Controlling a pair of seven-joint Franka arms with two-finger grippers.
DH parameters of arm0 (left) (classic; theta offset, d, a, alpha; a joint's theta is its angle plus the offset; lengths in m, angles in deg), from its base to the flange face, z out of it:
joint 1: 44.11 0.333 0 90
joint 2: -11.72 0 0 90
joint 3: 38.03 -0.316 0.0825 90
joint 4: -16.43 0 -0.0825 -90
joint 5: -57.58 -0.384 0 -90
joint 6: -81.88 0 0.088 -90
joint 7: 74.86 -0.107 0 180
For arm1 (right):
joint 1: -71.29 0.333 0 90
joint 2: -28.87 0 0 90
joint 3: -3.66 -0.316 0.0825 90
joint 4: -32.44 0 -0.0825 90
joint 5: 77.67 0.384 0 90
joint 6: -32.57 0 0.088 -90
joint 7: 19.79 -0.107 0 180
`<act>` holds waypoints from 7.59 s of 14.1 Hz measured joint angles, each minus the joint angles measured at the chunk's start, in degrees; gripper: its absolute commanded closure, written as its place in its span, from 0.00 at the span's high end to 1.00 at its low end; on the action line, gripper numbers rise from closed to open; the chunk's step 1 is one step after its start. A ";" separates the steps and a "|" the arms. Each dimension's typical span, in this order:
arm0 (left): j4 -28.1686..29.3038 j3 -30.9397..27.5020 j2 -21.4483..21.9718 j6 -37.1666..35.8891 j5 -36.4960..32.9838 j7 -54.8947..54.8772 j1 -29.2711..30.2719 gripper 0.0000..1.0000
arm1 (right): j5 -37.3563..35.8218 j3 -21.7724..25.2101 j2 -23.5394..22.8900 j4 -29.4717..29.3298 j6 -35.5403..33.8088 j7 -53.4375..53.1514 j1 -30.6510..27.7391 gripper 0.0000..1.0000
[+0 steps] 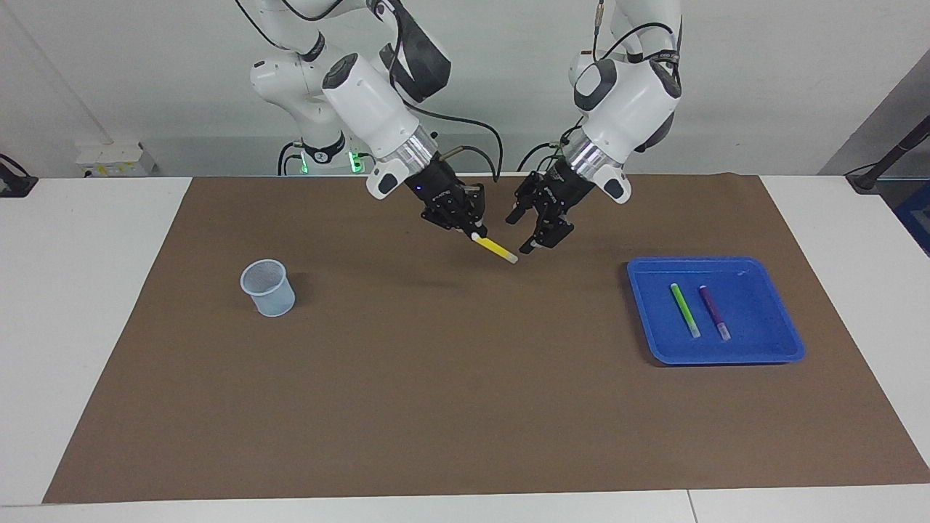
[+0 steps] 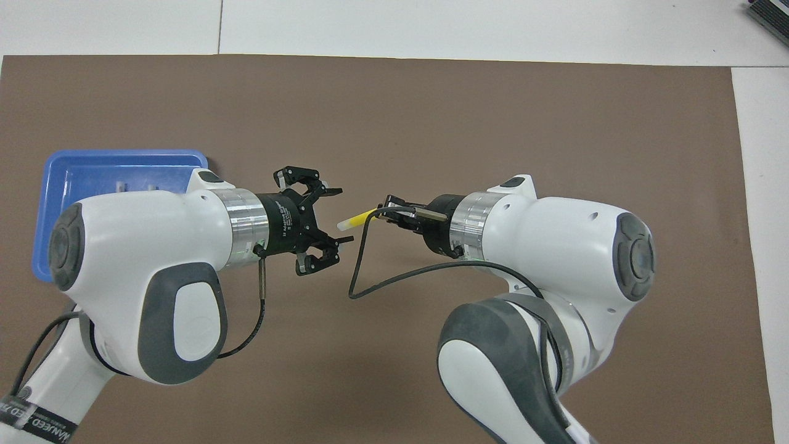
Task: Right arm passes pens to left for tray arrangement
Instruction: 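Lift the yellow pen toward the left gripper while the left gripper approaches, then close the left gripper on the yellow pen held by the right gripper, then open the right gripper and pull both grippers apart, then lower the yellow pen into the blue tray with the left gripper, then open the left gripper and lift it off the yellow pen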
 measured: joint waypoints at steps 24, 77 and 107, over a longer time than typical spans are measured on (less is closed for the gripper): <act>2.56 -0.26 -2.67 11.09 1.46 0.19 -5.65 0.00 | 0.11 0.03 0.09 0.17 -0.38 0.00 0.20 0.55; -1.32 -1.90 -20.38 -0.17 -39.97 -119.94 42.93 0.00 | -36.27 4.80 2.70 -13.74 -46.30 22.73 -18.77 1.00; -30.91 -0.41 -16.49 -35.37 -40.00 -101.74 30.56 1.00 | -35.72 10.31 2.63 -20.00 -52.85 22.52 -18.55 1.00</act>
